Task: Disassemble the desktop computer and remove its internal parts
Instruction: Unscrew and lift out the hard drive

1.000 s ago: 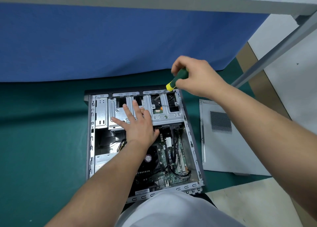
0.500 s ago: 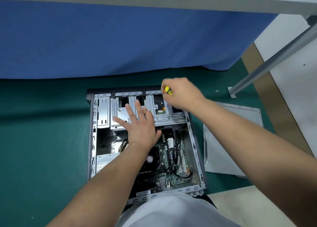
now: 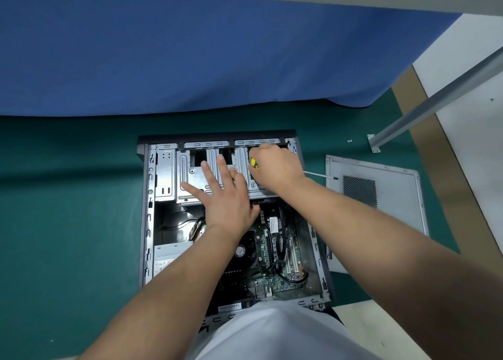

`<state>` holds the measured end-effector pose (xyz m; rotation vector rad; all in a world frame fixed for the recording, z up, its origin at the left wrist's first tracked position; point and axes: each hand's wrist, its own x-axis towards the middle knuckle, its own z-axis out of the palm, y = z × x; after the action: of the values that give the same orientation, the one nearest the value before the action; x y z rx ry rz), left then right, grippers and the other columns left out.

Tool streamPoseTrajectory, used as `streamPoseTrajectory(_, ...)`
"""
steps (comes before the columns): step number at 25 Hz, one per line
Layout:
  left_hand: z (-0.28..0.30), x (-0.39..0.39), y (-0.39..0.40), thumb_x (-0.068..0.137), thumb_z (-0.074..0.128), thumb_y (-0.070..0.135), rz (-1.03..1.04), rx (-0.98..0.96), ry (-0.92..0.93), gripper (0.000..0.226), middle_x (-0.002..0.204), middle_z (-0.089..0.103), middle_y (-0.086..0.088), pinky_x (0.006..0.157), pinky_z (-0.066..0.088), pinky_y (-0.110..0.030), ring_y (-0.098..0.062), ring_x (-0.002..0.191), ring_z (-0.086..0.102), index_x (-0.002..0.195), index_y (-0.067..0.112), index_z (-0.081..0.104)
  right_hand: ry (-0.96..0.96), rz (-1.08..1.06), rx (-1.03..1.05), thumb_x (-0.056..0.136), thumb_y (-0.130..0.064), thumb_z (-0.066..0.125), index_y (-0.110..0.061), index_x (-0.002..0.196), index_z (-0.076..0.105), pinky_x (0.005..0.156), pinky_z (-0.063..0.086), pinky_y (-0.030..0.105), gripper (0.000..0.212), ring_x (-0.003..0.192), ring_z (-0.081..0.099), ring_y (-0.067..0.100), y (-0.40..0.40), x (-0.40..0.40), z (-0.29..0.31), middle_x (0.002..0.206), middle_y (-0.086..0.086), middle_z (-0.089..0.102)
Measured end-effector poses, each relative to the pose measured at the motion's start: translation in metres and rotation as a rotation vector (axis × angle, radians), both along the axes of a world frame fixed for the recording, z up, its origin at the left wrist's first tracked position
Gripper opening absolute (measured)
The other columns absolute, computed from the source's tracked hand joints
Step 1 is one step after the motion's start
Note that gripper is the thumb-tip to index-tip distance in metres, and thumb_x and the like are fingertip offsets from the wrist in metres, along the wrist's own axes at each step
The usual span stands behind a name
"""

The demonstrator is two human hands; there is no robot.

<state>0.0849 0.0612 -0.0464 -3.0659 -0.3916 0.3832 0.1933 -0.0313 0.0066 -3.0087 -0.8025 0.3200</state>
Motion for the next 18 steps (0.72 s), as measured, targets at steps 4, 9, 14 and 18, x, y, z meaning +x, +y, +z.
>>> streamPoseTrajectory(4,0.000,0.000,0.000,0.083,0.055,0.074,0.006,-0.006,-0.008,0.105,0.167,-0.006,-0.029,0.094,0.011,-0.092,-0.063,0.147,-0.007,0.153,0.001,0.025,-0.090,0.058,-0.056,0.093,-0.027,0.057,-0.015,0.103,0.066,0.062,0.037,0.034,0.018,0.087,0.069,0.037,0.003,-0.004,-0.003,0.107,0.006,0.065)
streamPoseTrajectory(9,-0.001,-0.001,0.000,0.082,0.056,0.073,0.008,-0.015,-0.020,0.104,0.167,-0.005,-0.030,0.095,0.009,-0.092,-0.063,0.147,-0.006,0.152,0.001,0.026,-0.135,0.135,-0.148,0.093,-0.030,0.059,-0.013,0.106,0.065,0.059,0.036,0.033,0.022,0.082,0.070,0.036,0.003,-0.005,-0.005,0.107,0.005,0.066)
streamPoseTrajectory(14,-0.002,-0.001,0.001,0.082,0.055,0.075,0.006,-0.008,-0.022,0.105,0.167,-0.004,-0.030,0.094,0.009,-0.092,-0.063,0.147,-0.007,0.152,0.002,0.027,-0.158,0.264,-0.207,0.095,-0.033,0.056,-0.013,0.110,0.062,0.059,0.037,0.034,0.025,0.083,0.070,0.033,-0.002,0.001,-0.002,0.108,0.004,0.065)
streamPoseTrajectory(18,-0.004,-0.001,0.001,0.082,0.054,0.076,0.005,-0.001,-0.024,0.105,0.166,-0.005,-0.030,0.094,0.009,-0.092,-0.064,0.147,-0.008,0.152,0.002,0.027,-0.136,0.359,-0.223,0.096,-0.035,0.057,-0.014,0.114,0.062,0.061,0.040,0.035,0.027,0.088,0.070,0.031,-0.006,0.008,0.003,0.113,0.003,0.064)
